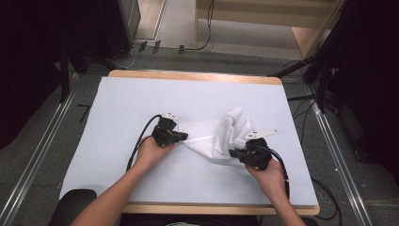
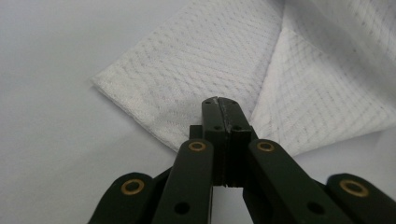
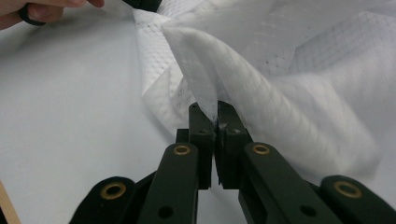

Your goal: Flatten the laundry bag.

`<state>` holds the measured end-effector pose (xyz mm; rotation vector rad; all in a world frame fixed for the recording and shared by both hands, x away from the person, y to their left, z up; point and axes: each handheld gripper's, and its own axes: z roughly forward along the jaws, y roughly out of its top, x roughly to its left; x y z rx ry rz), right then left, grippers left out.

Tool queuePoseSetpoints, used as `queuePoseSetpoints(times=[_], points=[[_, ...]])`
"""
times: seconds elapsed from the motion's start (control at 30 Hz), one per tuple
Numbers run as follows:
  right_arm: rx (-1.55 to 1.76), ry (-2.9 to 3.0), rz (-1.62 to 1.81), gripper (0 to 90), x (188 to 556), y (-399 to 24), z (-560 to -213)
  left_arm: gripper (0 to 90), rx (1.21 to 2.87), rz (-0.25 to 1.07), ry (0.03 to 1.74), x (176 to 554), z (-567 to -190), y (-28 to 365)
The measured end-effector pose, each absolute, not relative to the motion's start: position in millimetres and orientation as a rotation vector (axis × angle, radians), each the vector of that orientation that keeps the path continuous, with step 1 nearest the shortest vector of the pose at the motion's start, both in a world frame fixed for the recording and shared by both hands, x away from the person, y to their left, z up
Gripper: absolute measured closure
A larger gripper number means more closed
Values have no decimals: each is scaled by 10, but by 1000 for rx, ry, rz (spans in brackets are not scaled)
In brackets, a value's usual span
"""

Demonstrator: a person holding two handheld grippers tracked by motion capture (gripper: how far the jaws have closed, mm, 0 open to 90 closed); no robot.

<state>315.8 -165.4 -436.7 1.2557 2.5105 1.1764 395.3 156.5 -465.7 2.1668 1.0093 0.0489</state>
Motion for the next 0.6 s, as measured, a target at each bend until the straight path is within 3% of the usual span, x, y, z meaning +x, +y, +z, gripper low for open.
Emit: queuePoseSetpoints(times=[0.23,0.6], points=[[1246,2445,1260,721,3093,-1720,-4162,900,2171,31,1015,3975,-4651,1563],[1206,2367,1290,638,3085,-1813,-3878,900,2164,25,1023,3974,-4652,1562]])
